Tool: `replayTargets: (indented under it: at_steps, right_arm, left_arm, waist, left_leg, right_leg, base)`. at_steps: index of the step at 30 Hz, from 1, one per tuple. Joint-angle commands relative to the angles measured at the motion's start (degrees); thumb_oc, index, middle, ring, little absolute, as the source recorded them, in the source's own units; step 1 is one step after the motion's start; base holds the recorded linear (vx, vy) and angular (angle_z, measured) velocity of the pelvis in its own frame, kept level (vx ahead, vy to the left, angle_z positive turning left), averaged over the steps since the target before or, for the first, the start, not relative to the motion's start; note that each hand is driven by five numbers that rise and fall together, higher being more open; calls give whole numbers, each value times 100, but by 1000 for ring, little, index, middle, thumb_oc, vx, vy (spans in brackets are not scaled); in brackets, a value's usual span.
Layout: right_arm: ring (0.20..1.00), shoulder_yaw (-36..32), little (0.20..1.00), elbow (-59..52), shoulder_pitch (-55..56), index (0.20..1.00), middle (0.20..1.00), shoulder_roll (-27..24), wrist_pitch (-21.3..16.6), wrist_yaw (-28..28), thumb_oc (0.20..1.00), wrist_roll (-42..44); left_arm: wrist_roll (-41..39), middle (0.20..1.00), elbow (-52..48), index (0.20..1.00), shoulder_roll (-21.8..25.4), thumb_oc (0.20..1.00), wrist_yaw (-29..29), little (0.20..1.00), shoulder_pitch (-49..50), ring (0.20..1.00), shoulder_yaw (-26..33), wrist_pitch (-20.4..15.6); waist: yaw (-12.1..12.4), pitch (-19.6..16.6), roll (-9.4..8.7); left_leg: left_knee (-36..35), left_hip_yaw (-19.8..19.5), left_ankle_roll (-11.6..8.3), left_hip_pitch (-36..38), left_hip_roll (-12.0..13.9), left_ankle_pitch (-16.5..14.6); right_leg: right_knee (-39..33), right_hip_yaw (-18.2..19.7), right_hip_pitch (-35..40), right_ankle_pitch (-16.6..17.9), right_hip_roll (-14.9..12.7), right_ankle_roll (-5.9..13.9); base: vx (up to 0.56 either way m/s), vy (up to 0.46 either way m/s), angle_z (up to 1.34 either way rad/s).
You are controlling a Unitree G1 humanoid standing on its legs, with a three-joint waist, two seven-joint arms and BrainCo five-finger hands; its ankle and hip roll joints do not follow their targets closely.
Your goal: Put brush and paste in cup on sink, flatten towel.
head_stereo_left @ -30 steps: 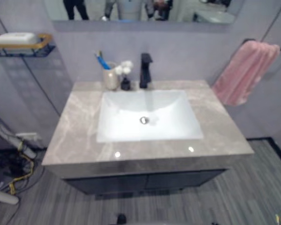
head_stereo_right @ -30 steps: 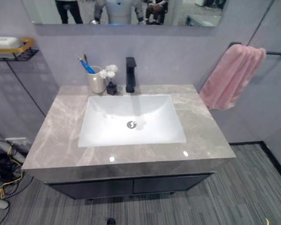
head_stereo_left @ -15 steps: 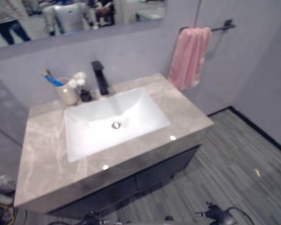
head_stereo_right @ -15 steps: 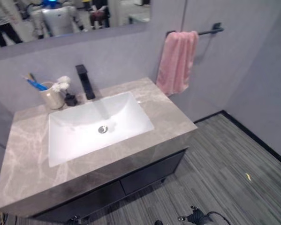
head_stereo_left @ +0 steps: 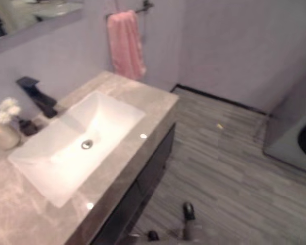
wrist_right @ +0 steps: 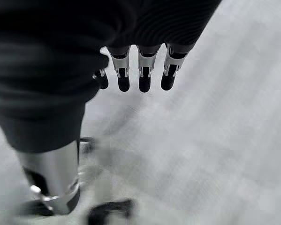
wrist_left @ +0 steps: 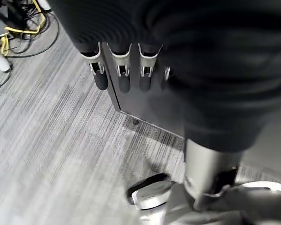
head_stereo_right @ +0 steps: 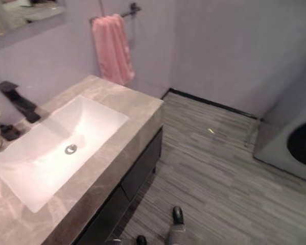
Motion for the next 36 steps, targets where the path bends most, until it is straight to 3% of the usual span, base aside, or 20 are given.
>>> replayTargets:
  at_steps: [1, 2, 4, 5, 8, 10, 13, 18, 19, 21, 25, 30, 36]
  right_arm:
    - [1000, 180, 1000, 58, -344, 1000, 1000, -219, -64, -81, 1000, -25]
    - [1000, 174, 1000, 44, -385, 1000, 1000, -240, -76, -98, 1000, -13]
    - [1000, 202, 1000, -145, -602, 1000, 1000, -312, -149, -185, 1000, 89]
    - [1000, 239, 1000, -209, -675, 1000, 1000, -316, -173, -203, 1000, 98]
    - [1000, 353, 1000, -433, -782, 1000, 1000, -323, -235, -185, 1000, 171]
    - [1000, 579, 1000, -621, -908, 1000, 1000, -358, -262, -164, 1000, 93]
    - [1000, 625, 1000, -708, -877, 1000, 1000, -423, -287, -148, 1000, 74]
    - [1000, 653, 1000, -642, -842, 1000, 1000, -564, -284, -218, 1000, -21]
    - [1000, 759, 1000, -647, -883, 1000, 1000, -609, -291, -221, 1000, -87]
    - [1000, 819, 1000, -609, -1001, 1000, 1000, -660, -288, -225, 1000, -117]
    - [1000, 693, 1000, -605, -1029, 1000, 1000, -666, -313, -284, 1000, 60]
    - [1000, 775, 1000, -766, -1179, 1000, 1000, -628, -369, -342, 1000, 101]
    - [1000, 831, 1000, -738, -1187, 1000, 1000, -392, -375, -281, 1000, 99]
  left_arm:
    - [14, 1000, -475, 1000, 532, 1000, 15, 1000, -113, 1000, -151, -102]
    - [-104, 1000, -564, 1000, 532, 1000, 1, 1000, -137, 1000, -177, -131]
    - [-202, 1000, -790, 1000, 551, 1000, -12, 1000, -193, 1000, -282, -192]
    - [-173, 1000, -811, 1000, 556, 1000, -27, 1000, -208, 1000, -313, -178]
    - [-91, 1000, -737, 1000, 591, 1000, -14, 1000, -283, 1000, -363, -188]
    - [174, 1000, -685, 1000, 630, 1000, 78, 1000, -379, 1000, -470, -191]
    - [354, 1000, -622, 1000, 651, 1000, 95, 1000, -464, 1000, -573, -201]
    - [562, 1000, -730, 1000, 676, 1000, 164, 1000, -639, 1000, -791, -208]
    - [549, 1000, -748, 1000, 663, 1000, 204, 1000, -707, 1000, -832, -210]
    - [469, 1000, -727, 1000, 690, 1000, 222, 1000, -786, 1000, -835, -222]
    - [403, 1000, -581, 1000, 658, 1000, 217, 1000, -828, 1000, -847, -234]
    - [508, 1000, -395, 1000, 626, 1000, 159, 1000, -718, 1000, -840, -214]
    - [420, 1000, -321, 1000, 593, 1000, 155, 1000, -568, 1000, -698, -218]
  waist:
    - [203, -13, 6]
    - [210, -43, 25]
    - [395, -117, 7]
    - [455, -155, -25]
    - [415, -209, -115]
    - [381, -257, -164]
    - [328, -272, -208]
    - [276, -222, -303]
    - [424, -112, -402]
    - [625, -27, -536]
    - [663, -45, -599]
    - [765, -107, -574]
    - [816, -285, -571]
  left_leg:
    - [-691, -563, -67, 678, 25, -165]
    - [-795, -522, -90, 690, 37, -108]
    - [-1050, -53, -183, 663, 194, 67]
    - [-1118, 95, -218, 664, 235, 111]
    - [-1280, 404, -263, 695, 278, 153]
    - [-1419, 573, -372, 663, 365, 304]
    - [-1492, 573, -478, 665, 457, 429]
    - [-1390, 333, -666, 523, 590, 580]
    - [-872, -311, -735, 305, 543, 573]
    - [-485, -1148, -783, 8, 308, 697]
    - [-361, -1341, -792, -294, 195, 741]
    - [-800, -1575, -775, -509, -72, 929]
    - [-977, -1452, -610, -117, -79, 753]
  right_leg:
    - [-188, -189, 897, -136, 185, -118]
    - [-223, -237, 982, -180, 210, -130]
    - [-23, -1207, 1171, -481, 51, -209]
    - [13, -1498, 1283, -538, 18, -197]
    - [-260, -1378, 1375, -482, 176, -136]
    - [-687, -982, 1359, -475, 457, -192]
    - [-900, -835, 1413, -504, 633, -286]
    - [-1255, -766, 1536, -504, 869, -430]
    - [-1338, -619, 1609, -526, 953, -527]
    - [-1450, -485, 1628, -441, 1016, -626]
    - [-1589, -581, 1724, -377, 1010, -622]
    - [-1695, -556, 1835, -363, 1090, -589]
    - [-1575, -482, 2111, -608, 1052, -559]
  base:
    - [7, -55, -33]
    - [-29, -113, -52]
    - [-37, -202, -62]
    - [-6, -213, -121]
    - [6, -163, -125]
    - [8, -313, -44]
    - [34, -323, -82]
    - [17, -307, -20]
    - [-25, -278, -26]
    - [-22, -265, -26]
    - [30, -107, -52]
    - [73, 26, 20]
    - [171, 136, -15]
